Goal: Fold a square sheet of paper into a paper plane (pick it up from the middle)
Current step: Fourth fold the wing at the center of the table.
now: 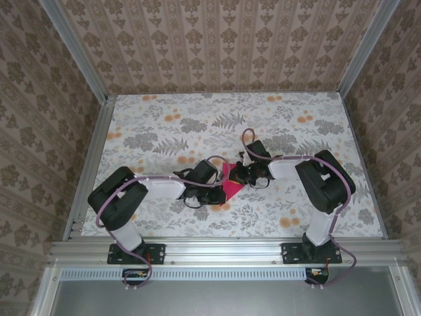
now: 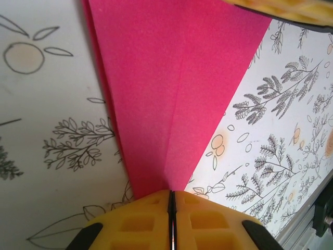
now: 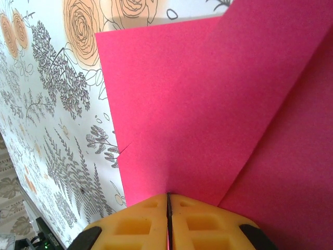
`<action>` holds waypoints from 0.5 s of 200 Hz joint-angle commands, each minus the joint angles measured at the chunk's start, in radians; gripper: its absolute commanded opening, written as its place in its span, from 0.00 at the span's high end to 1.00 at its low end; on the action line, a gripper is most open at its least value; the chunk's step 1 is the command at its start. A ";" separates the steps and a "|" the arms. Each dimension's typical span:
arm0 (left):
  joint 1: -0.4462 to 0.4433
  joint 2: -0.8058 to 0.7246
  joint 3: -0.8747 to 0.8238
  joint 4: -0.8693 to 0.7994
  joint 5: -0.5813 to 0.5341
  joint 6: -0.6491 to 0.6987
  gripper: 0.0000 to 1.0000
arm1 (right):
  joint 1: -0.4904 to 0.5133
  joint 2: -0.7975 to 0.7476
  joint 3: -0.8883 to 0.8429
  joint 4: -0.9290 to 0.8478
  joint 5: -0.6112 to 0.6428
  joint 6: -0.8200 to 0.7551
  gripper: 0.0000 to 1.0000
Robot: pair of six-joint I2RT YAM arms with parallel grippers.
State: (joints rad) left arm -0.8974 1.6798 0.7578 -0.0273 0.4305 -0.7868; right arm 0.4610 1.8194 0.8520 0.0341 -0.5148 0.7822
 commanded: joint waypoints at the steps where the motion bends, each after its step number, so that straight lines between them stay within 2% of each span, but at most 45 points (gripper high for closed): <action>1: -0.029 -0.020 -0.037 -0.129 0.027 -0.010 0.89 | 0.002 0.060 -0.005 -0.086 0.086 -0.020 0.90; 100: -0.034 -0.054 -0.058 -0.176 0.009 0.007 0.90 | -0.002 0.083 0.013 -0.108 0.106 -0.030 0.90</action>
State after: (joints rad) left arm -0.9119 1.6386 0.7292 -0.0750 0.4221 -0.7864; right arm 0.4614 1.8294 0.8700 0.0097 -0.5217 0.7731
